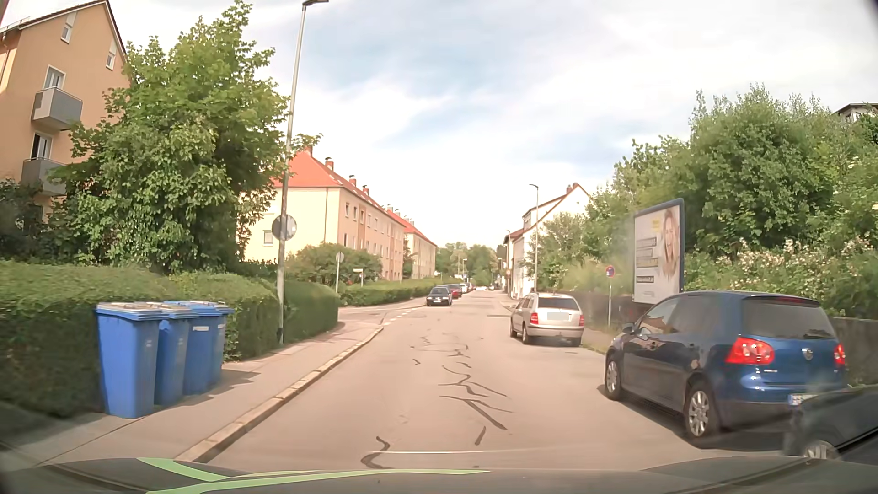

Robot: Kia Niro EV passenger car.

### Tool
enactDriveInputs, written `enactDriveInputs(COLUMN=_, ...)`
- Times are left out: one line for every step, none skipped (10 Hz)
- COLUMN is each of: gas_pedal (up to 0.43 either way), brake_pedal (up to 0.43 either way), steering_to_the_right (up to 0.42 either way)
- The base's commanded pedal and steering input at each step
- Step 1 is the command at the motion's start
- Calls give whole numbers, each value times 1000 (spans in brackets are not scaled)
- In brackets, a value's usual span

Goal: Follow the waypoints while adhering to traffic rules and regulations

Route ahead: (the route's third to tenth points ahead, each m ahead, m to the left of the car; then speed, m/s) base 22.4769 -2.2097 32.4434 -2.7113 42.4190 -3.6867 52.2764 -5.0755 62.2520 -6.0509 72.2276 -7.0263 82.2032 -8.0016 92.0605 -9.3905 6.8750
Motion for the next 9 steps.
enactDriveInputs(gas_pedal=0, brake_pedal=0, steering_to_the_right=10)
enactDriveInputs(gas_pedal=0, brake_pedal=0, steering_to_the_right=9)
enactDriveInputs(gas_pedal=0, brake_pedal=0, steering_to_the_right=10)
enactDriveInputs(gas_pedal=0, brake_pedal=0, steering_to_the_right=9)
enactDriveInputs(gas_pedal=0, brake_pedal=0, steering_to_the_right=9)
enactDriveInputs(gas_pedal=0, brake_pedal=0, steering_to_the_right=9)
enactDriveInputs(gas_pedal=0, brake_pedal=0, steering_to_the_right=9)
enactDriveInputs(gas_pedal=28, brake_pedal=0, steering_to_the_right=9)
enactDriveInputs(gas_pedal=67, brake_pedal=0, steering_to_the_right=9)
